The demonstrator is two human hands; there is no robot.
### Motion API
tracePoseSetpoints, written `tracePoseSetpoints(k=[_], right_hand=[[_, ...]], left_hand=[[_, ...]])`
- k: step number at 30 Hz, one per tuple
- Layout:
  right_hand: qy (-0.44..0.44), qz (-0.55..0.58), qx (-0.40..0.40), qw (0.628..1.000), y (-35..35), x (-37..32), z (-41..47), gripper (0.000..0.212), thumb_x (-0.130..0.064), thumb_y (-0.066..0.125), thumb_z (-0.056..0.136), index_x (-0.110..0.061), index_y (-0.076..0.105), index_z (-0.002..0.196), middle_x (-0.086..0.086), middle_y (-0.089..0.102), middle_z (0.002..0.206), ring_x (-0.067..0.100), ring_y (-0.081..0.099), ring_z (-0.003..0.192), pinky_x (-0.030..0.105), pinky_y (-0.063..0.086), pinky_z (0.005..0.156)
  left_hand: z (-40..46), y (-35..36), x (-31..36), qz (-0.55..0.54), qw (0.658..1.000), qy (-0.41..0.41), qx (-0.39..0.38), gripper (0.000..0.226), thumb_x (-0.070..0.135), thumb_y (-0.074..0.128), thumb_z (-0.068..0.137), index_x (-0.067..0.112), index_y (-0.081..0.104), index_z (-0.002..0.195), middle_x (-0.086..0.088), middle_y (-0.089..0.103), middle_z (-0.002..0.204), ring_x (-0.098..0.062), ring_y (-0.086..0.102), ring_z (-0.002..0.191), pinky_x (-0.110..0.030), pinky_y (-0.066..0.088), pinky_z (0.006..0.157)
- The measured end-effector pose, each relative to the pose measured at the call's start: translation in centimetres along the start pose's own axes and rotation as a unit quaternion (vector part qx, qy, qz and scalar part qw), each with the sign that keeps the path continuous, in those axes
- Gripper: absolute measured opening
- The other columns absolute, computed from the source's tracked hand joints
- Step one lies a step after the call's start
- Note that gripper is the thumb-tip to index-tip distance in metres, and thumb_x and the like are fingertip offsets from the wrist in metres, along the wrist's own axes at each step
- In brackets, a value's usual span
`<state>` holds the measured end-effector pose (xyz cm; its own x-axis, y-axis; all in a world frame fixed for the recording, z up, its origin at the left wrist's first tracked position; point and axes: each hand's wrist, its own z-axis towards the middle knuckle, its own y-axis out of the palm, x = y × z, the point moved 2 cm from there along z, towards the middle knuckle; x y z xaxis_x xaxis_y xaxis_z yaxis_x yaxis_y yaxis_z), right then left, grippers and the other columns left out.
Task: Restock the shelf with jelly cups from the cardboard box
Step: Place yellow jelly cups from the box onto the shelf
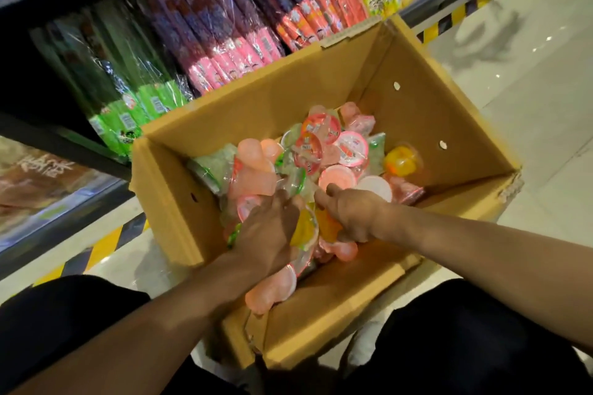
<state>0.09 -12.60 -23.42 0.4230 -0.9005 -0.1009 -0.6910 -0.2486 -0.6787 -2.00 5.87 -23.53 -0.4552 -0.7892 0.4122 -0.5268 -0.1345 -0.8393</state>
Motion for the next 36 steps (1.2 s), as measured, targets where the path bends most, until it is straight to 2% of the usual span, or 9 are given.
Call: tracePoseSetpoints(k=[6, 11, 16, 20, 24, 26, 28, 31, 36], right_hand=[[0.008, 0.068, 0.018, 0.997, -0.6, 0.7, -0.9, 0.078, -0.034, 0.081, 0.078, -0.015, 0.036, 0.139, 0.011, 0.048, 0.126, 0.032, 0.057, 0.102, 0.031, 0.037, 0.073], [0.054, 0.211, 0.070, 0.973, -5.2, 2.4, -6.2, 0.084, -0.030, 0.086, 0.068, -0.015, 0.041, 0.136, 0.011, 0.048, 0.124, 0.031, 0.056, 0.102, 0.031, 0.045, 0.076], [0.088, 0.331, 0.161, 0.925, -15.6, 4.0, -16.8, 0.082, -0.030, 0.087, 0.069, -0.025, 0.047, 0.140, 0.007, 0.040, 0.125, 0.025, 0.048, 0.111, 0.031, 0.044, 0.097], [0.086, 0.377, 0.250, 0.888, -26.9, 4.1, -26.8, 0.078, -0.029, 0.089, 0.071, -0.024, 0.051, 0.139, 0.005, 0.039, 0.128, 0.022, 0.045, 0.116, 0.025, 0.037, 0.098], [0.053, 0.418, 0.314, 0.851, -38.7, 2.3, -37.2, 0.074, -0.026, 0.088, 0.074, -0.025, 0.050, 0.137, 0.004, 0.042, 0.131, 0.022, 0.046, 0.118, 0.030, 0.041, 0.096], [0.040, 0.446, 0.345, 0.825, -44.1, 1.1, -42.2, 0.068, -0.025, 0.088, 0.073, -0.028, 0.051, 0.130, 0.004, 0.050, 0.128, 0.025, 0.054, 0.110, 0.041, 0.052, 0.090], [0.027, 0.474, 0.367, 0.800, -49.0, -0.2, -47.1, 0.062, -0.022, 0.087, 0.075, -0.031, 0.048, 0.123, 0.005, 0.055, 0.123, 0.026, 0.061, 0.100, 0.046, 0.059, 0.076], [-0.014, 0.504, 0.396, 0.767, -55.6, -2.1, -53.1, 0.057, -0.016, 0.085, 0.078, -0.024, 0.044, 0.117, 0.003, 0.055, 0.111, 0.022, 0.061, 0.086, 0.028, 0.055, 0.058], [-0.087, 0.555, 0.439, 0.702, -64.1, -5.2, -60.1, 0.063, -0.019, 0.086, 0.071, -0.026, 0.040, 0.114, 0.013, 0.054, 0.120, 0.021, 0.064, 0.089, 0.044, 0.061, 0.066]], left_hand=[[-0.2, -1.2, 0.9, -0.153, 0.986, -0.060, 0.020, 0.053, 0.038, 0.071, 0.055, 0.024, 0.053, 0.104, -0.002, 0.051, 0.116, -0.025, 0.053, 0.109, -0.044, 0.049, 0.091], [-1.9, -7.6, 4.4, -0.243, 0.959, -0.127, 0.070, 0.076, 0.037, 0.074, 0.058, 0.023, 0.049, 0.129, 0.006, 0.047, 0.122, -0.012, 0.049, 0.111, -0.032, 0.045, 0.089], [-5.3, -19.3, 8.6, -0.265, 0.947, -0.124, 0.133, 0.069, 0.041, 0.075, 0.061, 0.030, 0.050, 0.124, 0.006, 0.047, 0.122, -0.014, 0.050, 0.116, -0.024, 0.039, 0.095], [-9.4, -32.1, 13.0, -0.281, 0.938, -0.108, 0.173, 0.072, 0.040, 0.076, 0.063, 0.028, 0.055, 0.131, 0.008, 0.052, 0.128, -0.011, 0.051, 0.116, -0.028, 0.042, 0.101], [-14.7, -45.4, 17.8, -0.359, 0.905, -0.094, 0.207, 0.068, 0.044, 0.073, 0.055, 0.038, 0.055, 0.120, 0.004, 0.060, 0.118, -0.012, 0.060, 0.104, -0.022, 0.047, 0.089], [-17.6, -51.5, 20.3, -0.429, 0.872, -0.093, 0.218, 0.067, 0.045, 0.078, 0.051, 0.037, 0.056, 0.114, 0.003, 0.063, 0.110, -0.008, 0.063, 0.094, -0.020, 0.051, 0.085], [-20.2, -56.7, 22.2, -0.493, 0.833, -0.091, 0.236, 0.061, 0.027, 0.087, 0.055, 0.036, 0.056, 0.106, -0.001, 0.066, 0.104, -0.008, 0.065, 0.084, -0.022, 0.054, 0.079], [-23.6, -63.3, 24.5, -0.572, 0.773, -0.095, 0.258, 0.053, 0.011, 0.082, 0.063, 0.037, 0.058, 0.103, -0.006, 0.068, 0.107, -0.020, 0.068, 0.085, -0.038, 0.056, 0.075], [-27.1, -71.2, 28.0, -0.791, 0.571, -0.040, 0.214, 0.071, -0.007, 0.070, 0.051, 0.013, 0.051, 0.116, -0.018, 0.062, 0.111, -0.029, 0.066, 0.083, -0.036, 0.056, 0.064]])
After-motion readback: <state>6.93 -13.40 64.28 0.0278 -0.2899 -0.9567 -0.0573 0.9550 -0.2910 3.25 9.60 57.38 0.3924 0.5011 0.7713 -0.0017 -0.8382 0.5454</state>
